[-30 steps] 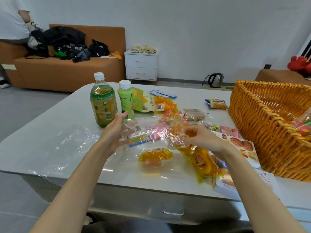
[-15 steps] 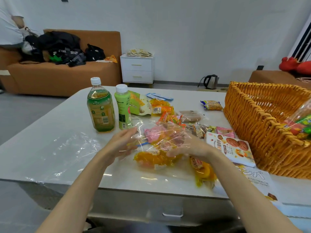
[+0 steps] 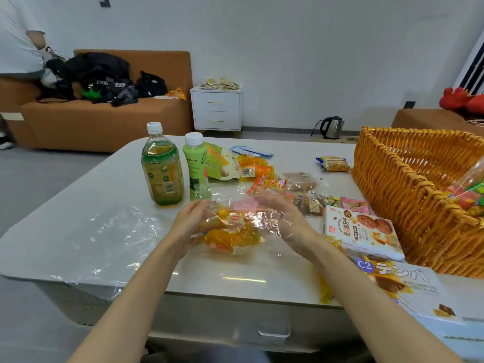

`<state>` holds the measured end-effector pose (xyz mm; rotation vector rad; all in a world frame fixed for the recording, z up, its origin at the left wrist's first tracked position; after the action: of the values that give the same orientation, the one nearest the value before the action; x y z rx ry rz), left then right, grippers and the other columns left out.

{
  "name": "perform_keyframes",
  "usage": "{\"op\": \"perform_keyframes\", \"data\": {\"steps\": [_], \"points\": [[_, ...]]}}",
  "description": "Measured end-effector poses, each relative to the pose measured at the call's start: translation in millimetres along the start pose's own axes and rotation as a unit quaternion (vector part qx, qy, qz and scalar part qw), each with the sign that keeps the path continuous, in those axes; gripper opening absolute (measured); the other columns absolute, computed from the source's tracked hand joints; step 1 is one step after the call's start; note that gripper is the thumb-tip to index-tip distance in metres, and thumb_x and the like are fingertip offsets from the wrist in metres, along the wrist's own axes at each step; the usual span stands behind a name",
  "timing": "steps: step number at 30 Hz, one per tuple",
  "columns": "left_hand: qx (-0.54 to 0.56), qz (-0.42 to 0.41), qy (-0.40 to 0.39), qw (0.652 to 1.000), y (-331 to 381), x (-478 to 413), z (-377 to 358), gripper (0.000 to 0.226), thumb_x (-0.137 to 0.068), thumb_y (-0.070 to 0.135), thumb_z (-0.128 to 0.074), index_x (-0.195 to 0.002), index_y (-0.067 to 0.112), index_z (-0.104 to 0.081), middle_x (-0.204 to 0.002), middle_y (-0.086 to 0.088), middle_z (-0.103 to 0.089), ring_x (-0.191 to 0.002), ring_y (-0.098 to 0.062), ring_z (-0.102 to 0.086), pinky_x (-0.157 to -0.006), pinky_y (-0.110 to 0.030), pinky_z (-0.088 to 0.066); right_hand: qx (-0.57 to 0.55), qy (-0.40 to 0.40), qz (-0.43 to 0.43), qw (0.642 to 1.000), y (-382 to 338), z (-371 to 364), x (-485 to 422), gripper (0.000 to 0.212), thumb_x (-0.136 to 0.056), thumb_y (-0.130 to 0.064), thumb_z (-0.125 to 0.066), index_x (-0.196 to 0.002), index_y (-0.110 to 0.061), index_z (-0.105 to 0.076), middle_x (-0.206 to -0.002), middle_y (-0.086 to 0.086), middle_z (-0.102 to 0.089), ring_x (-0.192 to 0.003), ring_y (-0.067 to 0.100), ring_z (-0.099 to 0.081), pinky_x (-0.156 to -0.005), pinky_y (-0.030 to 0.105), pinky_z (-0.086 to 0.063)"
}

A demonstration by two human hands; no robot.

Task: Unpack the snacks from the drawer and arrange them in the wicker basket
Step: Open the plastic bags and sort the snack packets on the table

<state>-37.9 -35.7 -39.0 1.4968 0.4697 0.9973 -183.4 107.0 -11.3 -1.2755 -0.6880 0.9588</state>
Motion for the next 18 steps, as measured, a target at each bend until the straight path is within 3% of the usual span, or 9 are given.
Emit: {"op": "perform_keyframes", "data": {"steps": [2, 4, 6, 8, 9, 12, 14, 18], "points": [[0.033, 0.012, -0.004, 0.999, -2.6, -2.3, 4.2, 0.027, -0.099, 0.043, -0.046, -0.121, 0.031, -0.054, -0.109, 0.004, -0.059, -0.107, -0.022, -0.059, -0.089, -0.038, -0.041, -0.019, 0.056, -0.025, 0.998, 15.7, 11.2, -4.5, 0.071, -0.061, -0.033, -0.087, -0.124, -0.015, -0.058, -0.126, 0.004, -0.060, -0.114, 0.022, -0.060, -0.093, 0.044, -0.053], [0.054, 0.001, -0.013, 0.998, 0.2, -2.5, 2.8, 0.022, -0.101, 0.041, -0.042, -0.115, 0.036, -0.058, -0.102, 0.009, -0.060, -0.101, -0.018, -0.062, -0.092, -0.040, -0.041, 0.020, 0.081, -0.047, 0.995, 45.6, 21.9, -12.8, 0.088, -0.048, -0.051, -0.090, -0.123, -0.017, -0.059, -0.123, 0.007, -0.062, -0.114, 0.025, -0.061, -0.095, 0.049, -0.051], [0.078, -0.014, -0.013, 0.997, 4.2, -3.0, 0.7, 0.024, -0.103, 0.040, -0.038, -0.114, 0.037, -0.058, -0.102, 0.011, -0.061, -0.099, -0.016, -0.063, -0.094, -0.042, -0.042, 0.030, 0.061, -0.054, 0.996, 40.6, 13.2, -9.9, 0.065, -0.061, -0.046, -0.089, -0.115, -0.017, -0.068, -0.120, 0.009, -0.066, -0.114, 0.024, -0.062, -0.097, 0.045, -0.051], [0.096, -0.027, -0.024, 0.995, 6.1, -3.4, -2.3, 0.022, -0.102, 0.042, -0.037, -0.110, 0.039, -0.057, -0.104, 0.011, -0.060, -0.100, -0.016, -0.061, -0.094, -0.043, -0.043, -0.006, 0.033, -0.063, 0.997, 28.4, 3.5, -6.3, 0.028, -0.079, -0.020, -0.079, -0.106, -0.014, -0.073, -0.116, 0.009, -0.069, -0.106, 0.019, -0.066, -0.095, 0.039, -0.053], [0.104, -0.032, -0.041, 0.993, 6.5, -3.3, -5.7, 0.019, -0.101, 0.045, -0.039, -0.109, 0.041, -0.055, -0.106, 0.011, -0.060, -0.101, -0.015, -0.060, -0.094, -0.042, -0.044, -0.026, 0.027, -0.066, 0.997, 26.3, 2.7, -8.1, 0.021, -0.082, -0.013, -0.075, -0.103, -0.012, -0.074, -0.114, 0.007, -0.070, -0.104, 0.018, -0.067, -0.096, 0.038, -0.052], [0.116, -0.050, -0.114, 0.985, 12.8, 0.5, -16.6, 0.039, -0.087, 0.054, -0.056, -0.123, 0.040, -0.048, -0.119, 0.003, -0.063, -0.109, -0.020, -0.061, -0.088, -0.037, -0.048, -0.110, -0.024, -0.065, 0.992, 10.5, -1.8, -1.5, 0.036, -0.080, -0.018, -0.073, -0.115, -0.013, -0.067, -0.114, 0.003, -0.070, -0.109, 0.019, -0.066, -0.103, 0.039, -0.046], [0.112, -0.062, -0.136, 0.982, 19.4, 0.8, -18.2, 0.051, -0.081, 0.048, -0.064, -0.129, 0.036, -0.049, -0.121, -0.002, -0.065, -0.110, -0.023, -0.063, -0.085, -0.035, -0.050, -0.068, -0.065, -0.048, 0.994, 1.3, -3.5, -0.5, 0.037, -0.092, -0.016, -0.062, -0.129, -0.016, -0.059, -0.123, 0.000, -0.066, -0.117, 0.017, -0.062, -0.104, 0.034, -0.046], [0.169, -0.064, -0.060, 0.982, 24.4, -2.2, -7.6, 0.049, -0.082, 0.038, -0.069, -0.127, 0.021, -0.058, -0.115, -0.006, -0.070, -0.106, -0.024, -0.066, -0.085, -0.038, -0.054, 0.040, -0.095, -0.013, 0.995, -22.5, -10.5, -2.1, 0.040, -0.091, -0.013, -0.065, -0.130, -0.021, -0.059, -0.125, -0.017, -0.062, -0.114, -0.001, -0.059, -0.096, 0.019, -0.048]]}}
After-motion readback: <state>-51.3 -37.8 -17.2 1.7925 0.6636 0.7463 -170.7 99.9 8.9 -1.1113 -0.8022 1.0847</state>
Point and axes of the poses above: each hand's wrist, its own x-axis away from the middle knuckle, its own z-axis out of the back of the hand, y = z × x, the point moved 8 cm from there along -x, towards the middle knuckle
